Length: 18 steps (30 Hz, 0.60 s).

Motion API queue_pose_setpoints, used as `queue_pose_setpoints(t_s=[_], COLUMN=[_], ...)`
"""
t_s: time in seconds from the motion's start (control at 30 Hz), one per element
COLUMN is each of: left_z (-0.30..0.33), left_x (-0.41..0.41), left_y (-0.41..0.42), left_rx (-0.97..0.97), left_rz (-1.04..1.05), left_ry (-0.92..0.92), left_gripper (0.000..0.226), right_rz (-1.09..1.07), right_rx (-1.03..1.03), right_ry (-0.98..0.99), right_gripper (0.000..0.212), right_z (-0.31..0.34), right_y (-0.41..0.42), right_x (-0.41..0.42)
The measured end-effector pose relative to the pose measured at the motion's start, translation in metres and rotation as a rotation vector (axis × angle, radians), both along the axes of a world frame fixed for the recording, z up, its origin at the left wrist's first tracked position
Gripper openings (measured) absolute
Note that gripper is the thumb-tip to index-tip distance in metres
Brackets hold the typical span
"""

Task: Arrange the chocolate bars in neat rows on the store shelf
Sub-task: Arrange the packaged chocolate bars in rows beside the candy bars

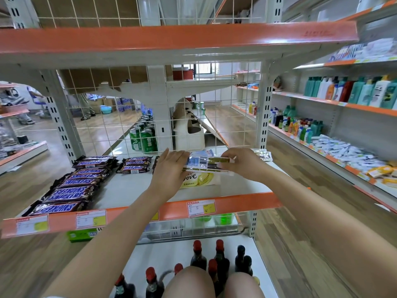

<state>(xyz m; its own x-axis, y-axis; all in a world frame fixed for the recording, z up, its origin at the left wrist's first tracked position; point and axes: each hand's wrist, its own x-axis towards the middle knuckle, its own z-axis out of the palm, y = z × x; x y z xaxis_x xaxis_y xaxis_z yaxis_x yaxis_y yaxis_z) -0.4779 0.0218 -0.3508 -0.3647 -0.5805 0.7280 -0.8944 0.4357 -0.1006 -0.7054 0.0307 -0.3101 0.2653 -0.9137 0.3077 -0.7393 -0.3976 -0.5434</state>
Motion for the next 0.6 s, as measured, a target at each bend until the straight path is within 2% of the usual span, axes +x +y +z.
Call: queue_pose_setpoints(t_s=[0.13, 0.23, 0.3, 0.37, 0.43, 0.47, 0.53, 0.6], left_z=[-0.001, 0.000, -0.001, 0.006, 0.018, 0.022, 0.028, 0.029], left_x=[-0.005, -0.005, -0.004, -0.006, -0.011, -0.011, -0.012, -0.015], left_y=[0.003, 0.004, 0.000, 0.001, 0.008, 0.010, 0.015, 0.017], left_rx=[0.069, 0.215, 0.279, 0.411, 0.685, 0.810, 0.990, 1.071], left_rz=[-0.019, -0.003, -0.022, -0.040, -0.088, -0.128, -0.242, -0.331], left_ry=[0.025, 0.212, 0.448, 0.832, 1.249, 1.394, 1.564, 1.638], left_gripper=[0.061, 0.062, 0.045, 0.019, 0.026, 0.032, 0.038, 0.025], right_rz=[-0.046, -0.096, -0.134, -0.126, -0.122, -0.110, -0.054, -0.002], right_rx=[0.018, -0.163, -0.425, -0.744, -1.001, -1.082, -1.194, -1.233], right_ry=[-0.064, 0.024, 0.179, 0.296, 0.376, 0.412, 0.468, 0.518], right_gripper=[0.015, 0.010, 0.007, 0.012, 0.022, 0.021, 0.015, 0.015], right_z=[0.000, 0.001, 0.002, -0.001, -0.005, -0.007, -0.011, -0.015], right_y=[-0.001, 0.004, 0.007, 0.005, 0.000, -0.001, -0.002, -0.003], right_x=[0.002, 0.003, 0.003, 0.000, -0.004, -0.005, -0.007, -0.007])
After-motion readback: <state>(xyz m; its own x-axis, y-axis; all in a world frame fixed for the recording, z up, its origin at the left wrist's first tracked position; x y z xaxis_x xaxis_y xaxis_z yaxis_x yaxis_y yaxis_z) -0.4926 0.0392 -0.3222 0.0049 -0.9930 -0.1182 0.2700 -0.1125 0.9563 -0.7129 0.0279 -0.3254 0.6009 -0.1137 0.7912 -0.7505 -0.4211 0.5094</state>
